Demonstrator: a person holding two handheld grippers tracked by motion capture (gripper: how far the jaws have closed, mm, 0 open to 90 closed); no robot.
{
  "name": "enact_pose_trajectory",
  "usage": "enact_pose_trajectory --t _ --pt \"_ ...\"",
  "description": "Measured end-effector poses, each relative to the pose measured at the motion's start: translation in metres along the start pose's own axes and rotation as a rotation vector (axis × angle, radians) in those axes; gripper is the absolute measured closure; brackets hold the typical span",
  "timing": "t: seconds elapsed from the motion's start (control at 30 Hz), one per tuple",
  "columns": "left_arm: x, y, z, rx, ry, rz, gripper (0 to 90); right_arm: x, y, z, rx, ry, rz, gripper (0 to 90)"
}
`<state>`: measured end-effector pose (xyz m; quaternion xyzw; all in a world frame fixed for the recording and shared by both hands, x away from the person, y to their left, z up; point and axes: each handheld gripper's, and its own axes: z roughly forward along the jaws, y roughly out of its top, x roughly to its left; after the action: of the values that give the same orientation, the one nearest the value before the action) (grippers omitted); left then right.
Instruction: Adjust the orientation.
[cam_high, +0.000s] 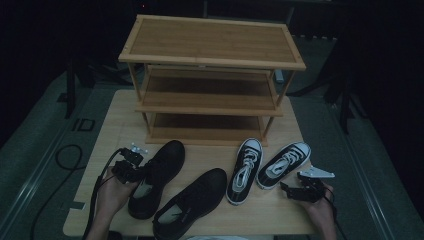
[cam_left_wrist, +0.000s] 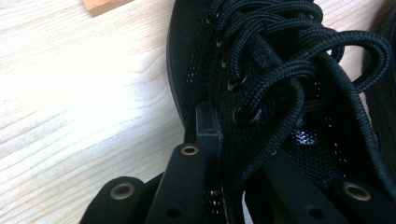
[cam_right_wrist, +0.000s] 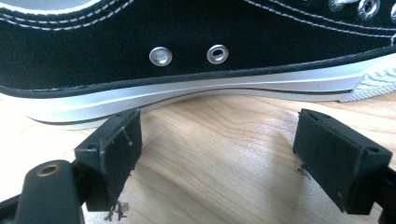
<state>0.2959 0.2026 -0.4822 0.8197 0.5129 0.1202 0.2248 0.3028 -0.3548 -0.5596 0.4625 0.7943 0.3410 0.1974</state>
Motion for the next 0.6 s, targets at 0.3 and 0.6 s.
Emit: enact_pose_trajectory --t 0.3,0.6 --pt "0.007 0.003 0.002 -0.013 -0.038 -0.007 88.2 0.0 0.0 0.0 0.0 0.0 0.0 15.4" --pt "0.012 0.003 0.004 -0.045 -0.065 -0.045 88.7 0.0 0.0 0.0 0.0 0.0 0.0 15.4"
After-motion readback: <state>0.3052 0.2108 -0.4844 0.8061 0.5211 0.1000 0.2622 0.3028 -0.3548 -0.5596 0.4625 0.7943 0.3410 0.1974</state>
